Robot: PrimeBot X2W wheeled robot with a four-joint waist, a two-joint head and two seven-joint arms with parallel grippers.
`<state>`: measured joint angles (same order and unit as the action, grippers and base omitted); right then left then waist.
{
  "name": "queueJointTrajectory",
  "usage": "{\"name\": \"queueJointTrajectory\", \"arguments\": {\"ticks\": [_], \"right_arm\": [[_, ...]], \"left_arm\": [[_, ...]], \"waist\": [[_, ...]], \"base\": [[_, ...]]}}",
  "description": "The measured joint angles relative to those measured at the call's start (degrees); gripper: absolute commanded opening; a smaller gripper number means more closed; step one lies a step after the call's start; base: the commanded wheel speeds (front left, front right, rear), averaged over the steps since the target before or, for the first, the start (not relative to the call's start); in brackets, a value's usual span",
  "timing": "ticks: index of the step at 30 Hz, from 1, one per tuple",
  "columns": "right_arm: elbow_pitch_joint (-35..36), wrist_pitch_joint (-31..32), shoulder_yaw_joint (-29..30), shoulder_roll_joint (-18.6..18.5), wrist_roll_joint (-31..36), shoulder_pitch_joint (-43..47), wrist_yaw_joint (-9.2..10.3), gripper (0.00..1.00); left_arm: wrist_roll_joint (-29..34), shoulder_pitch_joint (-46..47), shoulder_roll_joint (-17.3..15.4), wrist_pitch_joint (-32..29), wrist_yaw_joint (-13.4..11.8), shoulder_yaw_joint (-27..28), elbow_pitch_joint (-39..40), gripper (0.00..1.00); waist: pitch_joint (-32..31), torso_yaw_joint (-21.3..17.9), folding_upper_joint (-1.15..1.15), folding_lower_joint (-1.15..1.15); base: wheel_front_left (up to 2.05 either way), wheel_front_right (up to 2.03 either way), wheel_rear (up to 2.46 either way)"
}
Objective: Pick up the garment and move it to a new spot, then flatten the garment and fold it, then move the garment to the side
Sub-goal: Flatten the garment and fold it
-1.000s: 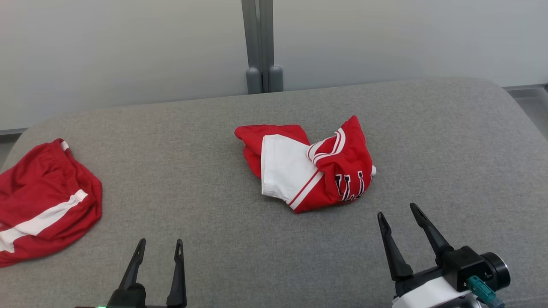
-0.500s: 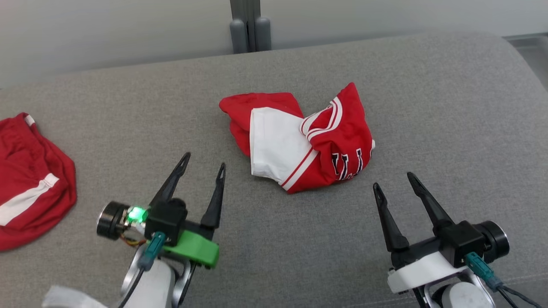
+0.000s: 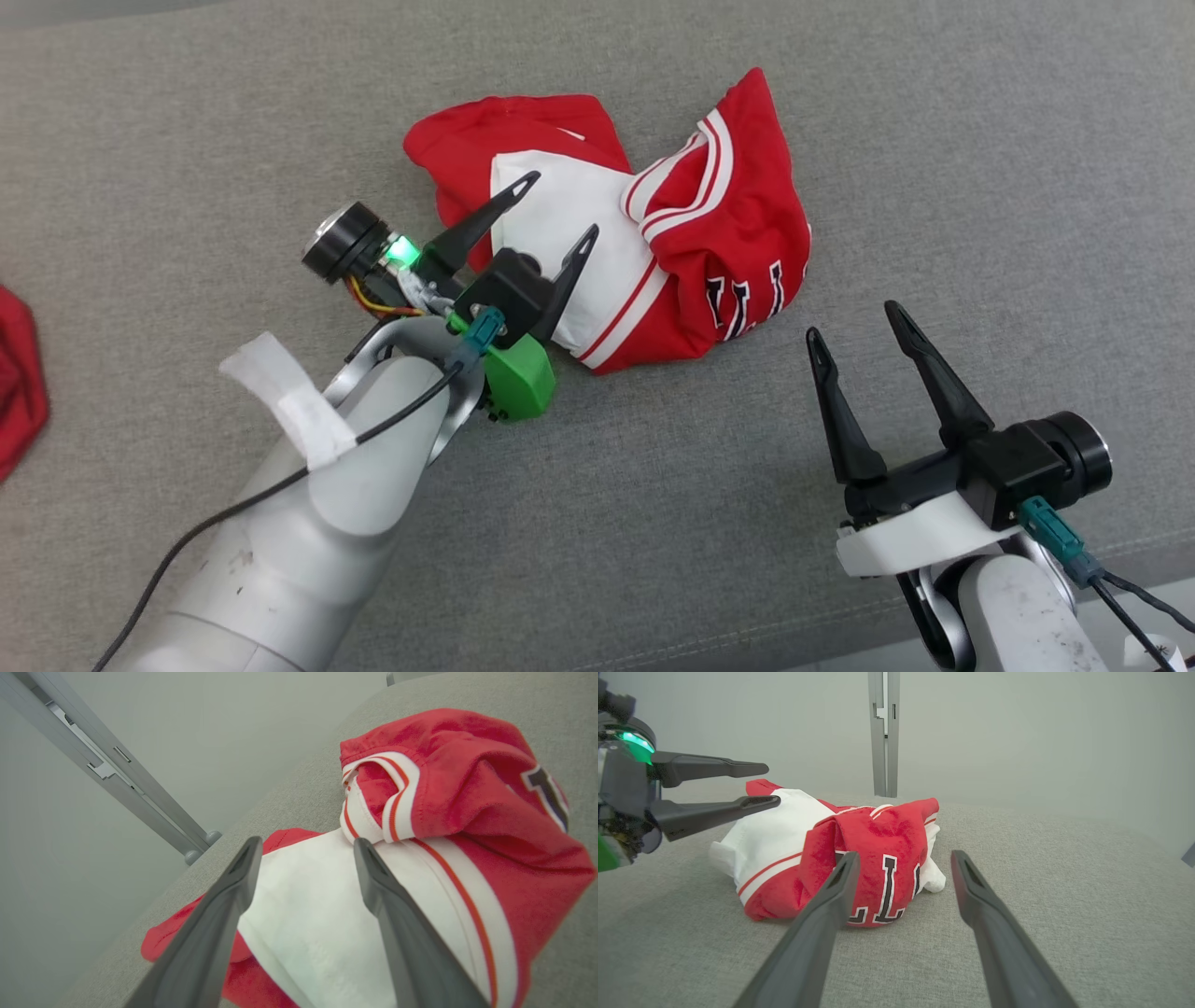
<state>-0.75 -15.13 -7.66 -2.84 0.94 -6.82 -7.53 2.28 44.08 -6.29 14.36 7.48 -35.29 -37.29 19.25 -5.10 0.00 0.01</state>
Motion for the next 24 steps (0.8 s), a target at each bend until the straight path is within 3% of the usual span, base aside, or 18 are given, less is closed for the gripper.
{"name": "queueJointTrajectory", "arguments": {"ticks": [6, 10, 20, 24], "right_arm": [[0.3, 0.0, -0.2, 0.0, -0.9, -1.0, 0.00, 1.00], [0.4, 0.0, -0.5, 0.0, -1.5, -1.7, 0.00, 1.00], [0.5, 0.0, -0.6, 0.0, -2.8, -2.6, 0.00, 1.00], [0.6, 0.0, -0.5, 0.0, -3.4, -2.9, 0.00, 1.00]], "left_arm": [[-4.7, 7.4, 0.3, -2.3, 0.0, -11.7, -7.9, 1.00], [-8.3, 10.7, 0.4, -1.7, 0.0, -15.9, -10.2, 1.00], [-7.5, 15.7, 1.4, 0.4, -0.3, -19.0, -10.4, 1.00], [-5.5, 16.8, 1.4, 0.6, -2.1, -20.0, -9.2, 1.00]], "waist": [[3.6, -2.1, 0.00, 0.00], [5.2, -3.7, 0.00, 0.00], [7.2, -5.6, 0.00, 0.00], [7.3, -6.1, 0.00, 0.00]], "base": [[0.00, 0.00, 0.00], [0.00, 0.00, 0.00], [0.00, 0.00, 0.00], [0.00, 0.00, 0.00]]}}
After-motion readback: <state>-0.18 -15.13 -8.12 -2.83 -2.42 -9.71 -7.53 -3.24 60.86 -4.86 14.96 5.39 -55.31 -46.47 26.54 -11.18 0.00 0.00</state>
